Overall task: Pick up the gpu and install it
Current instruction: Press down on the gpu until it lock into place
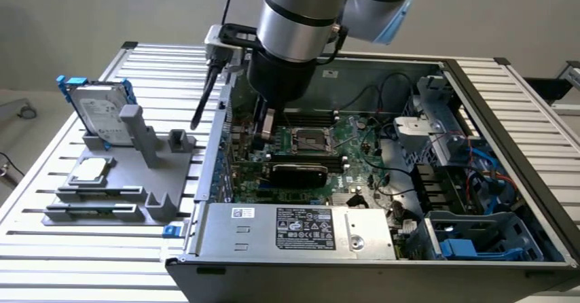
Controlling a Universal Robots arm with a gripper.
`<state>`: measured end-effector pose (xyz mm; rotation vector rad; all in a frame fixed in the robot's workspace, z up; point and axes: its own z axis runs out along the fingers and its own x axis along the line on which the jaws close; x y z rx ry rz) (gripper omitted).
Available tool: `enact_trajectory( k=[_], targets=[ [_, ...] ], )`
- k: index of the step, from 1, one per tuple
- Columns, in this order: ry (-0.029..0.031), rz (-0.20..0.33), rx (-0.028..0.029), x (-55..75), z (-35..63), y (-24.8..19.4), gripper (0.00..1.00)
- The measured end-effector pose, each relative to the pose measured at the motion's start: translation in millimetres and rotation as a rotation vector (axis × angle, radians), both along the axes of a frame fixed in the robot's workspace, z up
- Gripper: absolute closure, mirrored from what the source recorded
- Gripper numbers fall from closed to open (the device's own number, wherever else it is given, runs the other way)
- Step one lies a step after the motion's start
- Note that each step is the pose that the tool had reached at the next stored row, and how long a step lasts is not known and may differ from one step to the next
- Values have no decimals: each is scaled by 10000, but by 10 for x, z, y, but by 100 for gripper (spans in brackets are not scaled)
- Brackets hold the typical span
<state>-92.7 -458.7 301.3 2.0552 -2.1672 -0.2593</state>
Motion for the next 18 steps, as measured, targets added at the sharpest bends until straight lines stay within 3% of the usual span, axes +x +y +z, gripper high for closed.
enact_trajectory(
  k=[2, 4, 5, 9, 14, 15, 18],
  targets=[
    [-54, 1, 6, 32, 0, 0, 89],
    [-202, 2, 26, 44, -1, 1, 89],
    [-339, 13, 37, 47, 0, 1, 89],
    [-983, 62, 72, 54, -1, 0, 89],
    [-1625, 93, 70, 60, -1, 0, 89],
    [-1702, 99, 70, 60, -1, 0, 89],
    [-1707, 103, 70, 63, 0, 1, 89]
  ],
)
